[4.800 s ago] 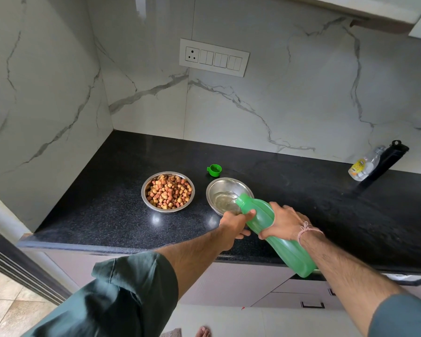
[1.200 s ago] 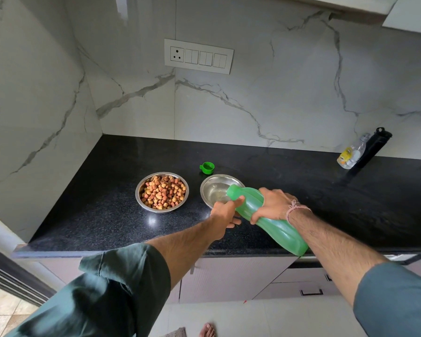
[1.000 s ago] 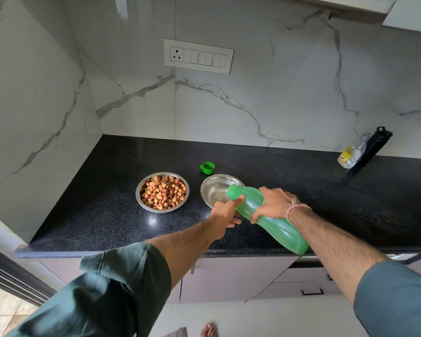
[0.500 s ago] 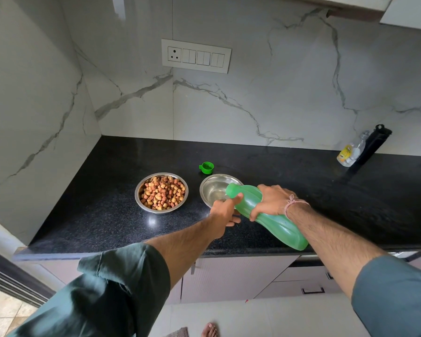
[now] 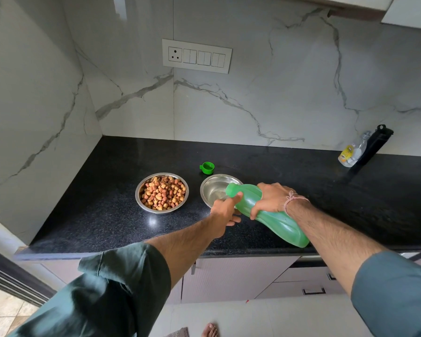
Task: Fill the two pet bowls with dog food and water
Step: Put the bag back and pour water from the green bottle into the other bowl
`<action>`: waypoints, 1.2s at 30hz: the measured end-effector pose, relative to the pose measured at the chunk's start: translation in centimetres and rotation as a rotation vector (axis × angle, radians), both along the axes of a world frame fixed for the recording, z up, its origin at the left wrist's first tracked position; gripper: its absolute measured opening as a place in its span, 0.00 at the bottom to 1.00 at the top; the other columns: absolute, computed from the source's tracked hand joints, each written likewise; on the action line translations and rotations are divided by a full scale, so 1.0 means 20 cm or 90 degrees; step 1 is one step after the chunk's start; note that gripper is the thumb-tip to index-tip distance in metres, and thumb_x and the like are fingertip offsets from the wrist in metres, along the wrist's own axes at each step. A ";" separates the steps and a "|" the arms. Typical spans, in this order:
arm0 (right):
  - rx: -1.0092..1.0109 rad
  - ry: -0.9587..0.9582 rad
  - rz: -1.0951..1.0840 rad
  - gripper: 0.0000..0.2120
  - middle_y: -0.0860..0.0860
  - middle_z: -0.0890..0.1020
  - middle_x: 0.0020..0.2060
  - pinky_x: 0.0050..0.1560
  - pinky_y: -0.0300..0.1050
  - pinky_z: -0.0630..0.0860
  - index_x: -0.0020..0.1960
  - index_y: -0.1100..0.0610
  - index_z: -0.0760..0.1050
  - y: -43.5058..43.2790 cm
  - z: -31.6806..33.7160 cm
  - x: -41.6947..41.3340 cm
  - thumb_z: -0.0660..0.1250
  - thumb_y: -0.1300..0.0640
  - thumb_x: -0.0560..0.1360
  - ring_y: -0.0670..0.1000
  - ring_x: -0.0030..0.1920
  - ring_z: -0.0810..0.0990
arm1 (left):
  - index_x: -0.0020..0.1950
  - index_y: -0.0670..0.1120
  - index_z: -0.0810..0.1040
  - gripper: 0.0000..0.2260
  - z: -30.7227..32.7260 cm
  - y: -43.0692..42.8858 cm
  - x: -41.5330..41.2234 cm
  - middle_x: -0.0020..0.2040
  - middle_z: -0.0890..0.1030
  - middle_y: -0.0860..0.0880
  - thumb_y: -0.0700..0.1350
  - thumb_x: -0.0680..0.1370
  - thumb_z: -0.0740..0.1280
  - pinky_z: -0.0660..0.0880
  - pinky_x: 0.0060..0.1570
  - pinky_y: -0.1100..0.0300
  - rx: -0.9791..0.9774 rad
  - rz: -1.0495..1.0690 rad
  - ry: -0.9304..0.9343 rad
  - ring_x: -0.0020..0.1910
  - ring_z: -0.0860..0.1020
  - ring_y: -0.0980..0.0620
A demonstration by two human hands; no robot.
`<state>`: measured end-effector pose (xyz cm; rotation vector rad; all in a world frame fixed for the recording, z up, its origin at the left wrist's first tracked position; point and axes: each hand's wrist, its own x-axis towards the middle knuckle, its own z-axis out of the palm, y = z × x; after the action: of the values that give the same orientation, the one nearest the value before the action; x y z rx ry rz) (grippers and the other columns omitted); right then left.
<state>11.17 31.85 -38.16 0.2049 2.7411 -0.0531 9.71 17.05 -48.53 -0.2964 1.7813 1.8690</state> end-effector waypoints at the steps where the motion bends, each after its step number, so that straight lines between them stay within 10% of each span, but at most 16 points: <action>1: 0.001 -0.001 -0.001 0.42 0.49 0.80 0.55 0.55 0.52 0.80 0.61 0.46 0.72 0.00 0.00 0.00 0.77 0.32 0.52 0.55 0.52 0.81 | 0.65 0.45 0.79 0.24 0.00 0.00 0.00 0.54 0.86 0.45 0.62 0.80 0.66 0.78 0.47 0.56 0.000 0.000 0.001 0.42 0.82 0.50; 36: 0.009 -0.041 -0.002 0.41 0.50 0.78 0.59 0.54 0.51 0.79 0.60 0.45 0.73 0.02 0.04 -0.06 0.77 0.31 0.52 0.55 0.55 0.79 | 0.64 0.45 0.80 0.25 0.00 0.02 -0.04 0.53 0.86 0.44 0.64 0.79 0.66 0.77 0.45 0.56 0.001 0.003 -0.001 0.40 0.82 0.49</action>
<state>9.87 32.28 -37.27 0.2104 2.6776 -0.0274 8.88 17.42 -48.54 -0.3020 1.7791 1.8721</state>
